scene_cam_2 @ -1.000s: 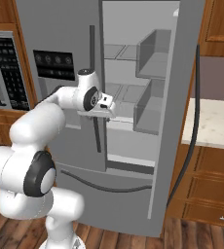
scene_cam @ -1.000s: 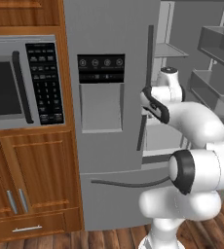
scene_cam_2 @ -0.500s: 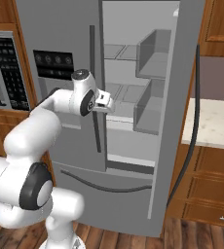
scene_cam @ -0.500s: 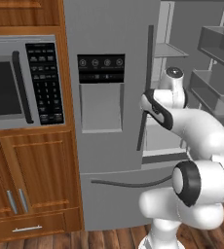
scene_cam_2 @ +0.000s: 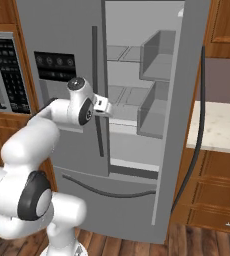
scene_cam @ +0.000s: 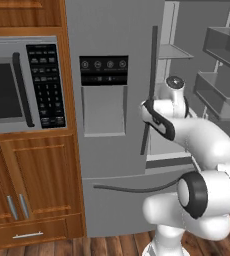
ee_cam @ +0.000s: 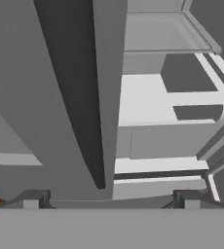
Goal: Place one of the steaks on the plate and the other in the bowl. Then place the bowl in the fridge.
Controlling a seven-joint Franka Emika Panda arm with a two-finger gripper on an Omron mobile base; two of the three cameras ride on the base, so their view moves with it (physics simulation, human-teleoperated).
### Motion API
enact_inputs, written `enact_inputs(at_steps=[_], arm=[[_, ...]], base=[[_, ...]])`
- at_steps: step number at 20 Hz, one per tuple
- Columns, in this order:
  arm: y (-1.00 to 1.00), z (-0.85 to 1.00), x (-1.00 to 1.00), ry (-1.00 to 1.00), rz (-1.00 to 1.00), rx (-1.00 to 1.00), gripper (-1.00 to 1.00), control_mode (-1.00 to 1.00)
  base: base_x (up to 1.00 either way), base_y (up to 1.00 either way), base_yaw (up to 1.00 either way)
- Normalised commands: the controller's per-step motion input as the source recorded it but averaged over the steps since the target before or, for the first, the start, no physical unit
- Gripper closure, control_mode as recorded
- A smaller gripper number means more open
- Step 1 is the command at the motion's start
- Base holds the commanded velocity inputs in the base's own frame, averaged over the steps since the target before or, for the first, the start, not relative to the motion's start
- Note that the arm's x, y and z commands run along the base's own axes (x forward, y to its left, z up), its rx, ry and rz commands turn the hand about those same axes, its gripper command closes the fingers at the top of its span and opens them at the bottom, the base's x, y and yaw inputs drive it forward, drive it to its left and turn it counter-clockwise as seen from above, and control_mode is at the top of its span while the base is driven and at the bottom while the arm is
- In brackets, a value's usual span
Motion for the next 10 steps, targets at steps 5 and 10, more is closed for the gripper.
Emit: enact_inputs(at_steps=[5,10], arm=[[0.25,0.03,0.46,0.0,0.0,0.0,-1.0,-1.0],[0.13,0.05,0.58,0.0,-0.01,0.0,-1.0,-1.0]], base=[[0.0,0.0,0.0],[0.0,0.0,0.0]])
